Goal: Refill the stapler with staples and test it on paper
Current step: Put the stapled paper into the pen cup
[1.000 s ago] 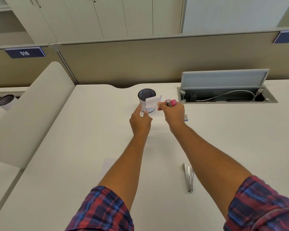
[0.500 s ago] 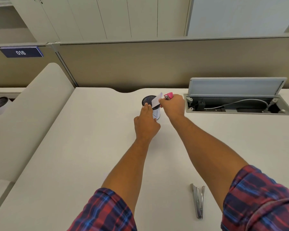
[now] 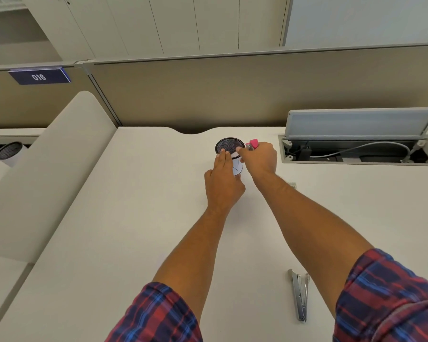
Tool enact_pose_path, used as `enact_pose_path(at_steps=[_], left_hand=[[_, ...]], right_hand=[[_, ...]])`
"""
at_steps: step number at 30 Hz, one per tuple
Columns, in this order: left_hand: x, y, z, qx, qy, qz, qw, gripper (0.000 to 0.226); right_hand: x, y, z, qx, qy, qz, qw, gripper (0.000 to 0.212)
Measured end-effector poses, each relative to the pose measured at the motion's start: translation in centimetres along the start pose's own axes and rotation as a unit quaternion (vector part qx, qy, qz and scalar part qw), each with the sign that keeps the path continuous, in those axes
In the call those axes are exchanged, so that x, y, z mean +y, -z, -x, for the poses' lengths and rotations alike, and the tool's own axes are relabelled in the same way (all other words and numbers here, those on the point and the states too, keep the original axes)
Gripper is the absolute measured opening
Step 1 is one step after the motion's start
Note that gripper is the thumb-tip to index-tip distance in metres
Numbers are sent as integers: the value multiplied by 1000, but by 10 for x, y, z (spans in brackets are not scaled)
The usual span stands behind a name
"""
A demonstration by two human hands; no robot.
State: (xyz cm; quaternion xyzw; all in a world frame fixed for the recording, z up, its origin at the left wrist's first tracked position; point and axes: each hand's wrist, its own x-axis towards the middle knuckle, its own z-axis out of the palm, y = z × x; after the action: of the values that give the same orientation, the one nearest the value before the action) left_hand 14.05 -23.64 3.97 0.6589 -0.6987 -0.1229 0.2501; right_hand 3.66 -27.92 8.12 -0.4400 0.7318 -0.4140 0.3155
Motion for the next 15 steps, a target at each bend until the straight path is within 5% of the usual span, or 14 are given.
enact_pose_path(at_steps=[6,15], left_hand=[[22,3,29,90,-9,157,983,57],[73,-4,110,63,34,310,948,25]], right_hand=[[16,21,35,-6,-1,-39,999,42],[55,72,107,-89,-138,-205,965,53]])
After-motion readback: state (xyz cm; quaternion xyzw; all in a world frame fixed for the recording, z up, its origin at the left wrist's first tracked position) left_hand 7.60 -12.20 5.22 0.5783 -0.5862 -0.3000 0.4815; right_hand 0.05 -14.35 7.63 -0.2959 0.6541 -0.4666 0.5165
